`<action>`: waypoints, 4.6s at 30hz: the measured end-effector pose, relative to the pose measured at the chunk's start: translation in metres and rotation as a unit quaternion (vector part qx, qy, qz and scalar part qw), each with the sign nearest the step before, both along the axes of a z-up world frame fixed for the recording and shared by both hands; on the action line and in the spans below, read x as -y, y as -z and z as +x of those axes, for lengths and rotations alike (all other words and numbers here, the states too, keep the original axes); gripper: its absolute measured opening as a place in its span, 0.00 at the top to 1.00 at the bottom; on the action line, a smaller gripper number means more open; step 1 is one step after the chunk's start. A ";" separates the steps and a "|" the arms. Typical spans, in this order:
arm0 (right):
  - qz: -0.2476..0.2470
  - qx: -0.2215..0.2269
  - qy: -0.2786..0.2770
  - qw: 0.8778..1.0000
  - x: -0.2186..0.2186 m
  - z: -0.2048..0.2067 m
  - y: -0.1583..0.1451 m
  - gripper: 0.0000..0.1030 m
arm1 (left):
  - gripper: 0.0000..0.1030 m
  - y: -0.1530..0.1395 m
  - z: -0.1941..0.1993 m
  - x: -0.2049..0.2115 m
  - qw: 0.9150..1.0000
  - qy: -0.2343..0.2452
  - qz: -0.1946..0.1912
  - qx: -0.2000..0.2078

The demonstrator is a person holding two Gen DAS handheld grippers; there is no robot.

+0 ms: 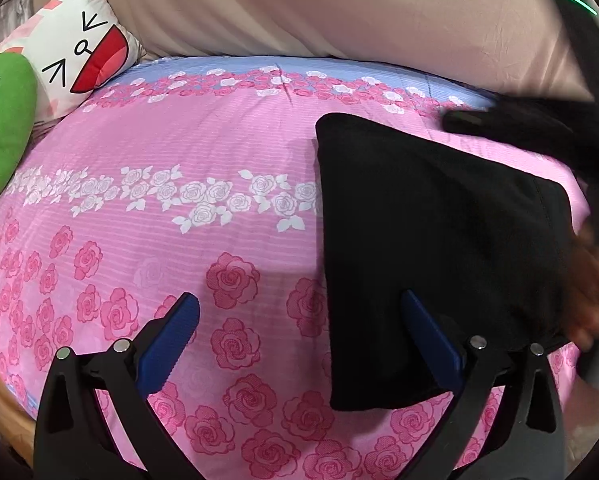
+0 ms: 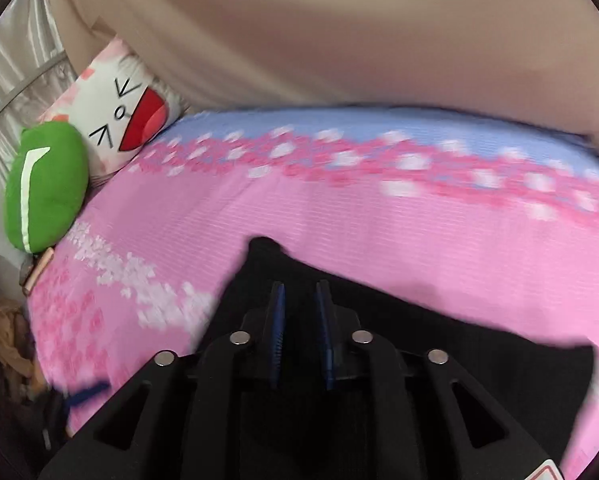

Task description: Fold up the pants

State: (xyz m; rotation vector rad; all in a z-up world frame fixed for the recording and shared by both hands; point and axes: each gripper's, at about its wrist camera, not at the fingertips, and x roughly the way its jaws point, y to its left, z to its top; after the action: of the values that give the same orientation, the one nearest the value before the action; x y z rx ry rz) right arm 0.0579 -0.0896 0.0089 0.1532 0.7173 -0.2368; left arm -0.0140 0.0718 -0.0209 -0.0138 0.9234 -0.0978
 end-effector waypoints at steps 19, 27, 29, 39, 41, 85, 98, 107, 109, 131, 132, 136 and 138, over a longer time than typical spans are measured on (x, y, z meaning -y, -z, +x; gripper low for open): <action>0.031 0.038 0.151 0.987 0.050 -0.245 0.042 0.47 | 0.05 -0.009 -0.025 0.026 0.999 0.041 -0.012 -0.013; 0.086 0.067 0.092 0.990 0.059 -0.226 0.038 0.53 | 0.05 -0.020 -0.044 0.119 0.980 0.198 0.004 0.017; 0.080 0.051 0.091 0.991 0.066 -0.209 0.041 0.75 | 0.05 -0.015 -0.043 0.146 0.973 0.230 0.008 0.016; 0.179 0.107 -0.028 0.978 0.080 -0.185 -0.006 0.76 | 0.29 -0.013 -0.008 0.208 0.956 0.290 -0.030 0.018; 0.173 0.110 -0.032 0.978 0.080 -0.179 -0.013 0.75 | 0.89 -0.006 0.011 0.208 0.963 0.270 -0.023 -0.006; 0.132 0.079 0.050 0.987 0.095 -0.220 0.011 0.50 | 0.07 -0.037 -0.020 0.092 0.976 0.197 -0.087 0.011; 0.080 0.072 0.039 0.993 0.077 -0.215 -0.010 0.91 | 0.07 0.012 0.010 0.025 0.996 0.067 -0.041 -0.031; 0.175 0.059 0.100 0.978 0.113 -0.248 0.041 0.50 | 0.05 0.021 0.020 0.016 0.994 0.054 -0.082 -0.052; 0.181 0.057 0.086 0.978 0.108 -0.242 0.042 0.38 | 0.04 0.029 0.024 0.014 0.990 0.049 -0.113 -0.064; 0.245 0.047 0.033 0.968 0.094 -0.213 0.048 0.29 | 0.69 0.010 0.022 -0.014 0.974 0.101 -0.189 -0.072; 0.252 0.056 0.031 0.966 0.098 -0.219 0.044 0.29 | 0.68 0.010 0.020 -0.014 0.975 0.102 -0.183 -0.068; 0.330 0.101 -0.019 0.938 0.112 -0.242 0.042 0.19 | 0.63 0.011 0.020 -0.012 0.978 0.101 -0.171 -0.059; 0.354 0.111 -0.028 0.928 0.116 -0.245 0.047 0.18 | 0.62 0.012 0.021 -0.011 0.979 0.100 -0.167 -0.057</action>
State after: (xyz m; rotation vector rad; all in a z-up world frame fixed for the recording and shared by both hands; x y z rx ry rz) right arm -0.1871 -0.2055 -0.0386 0.8349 0.5537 0.1065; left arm 0.0065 0.0826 -0.0325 -0.2409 1.0126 -0.4432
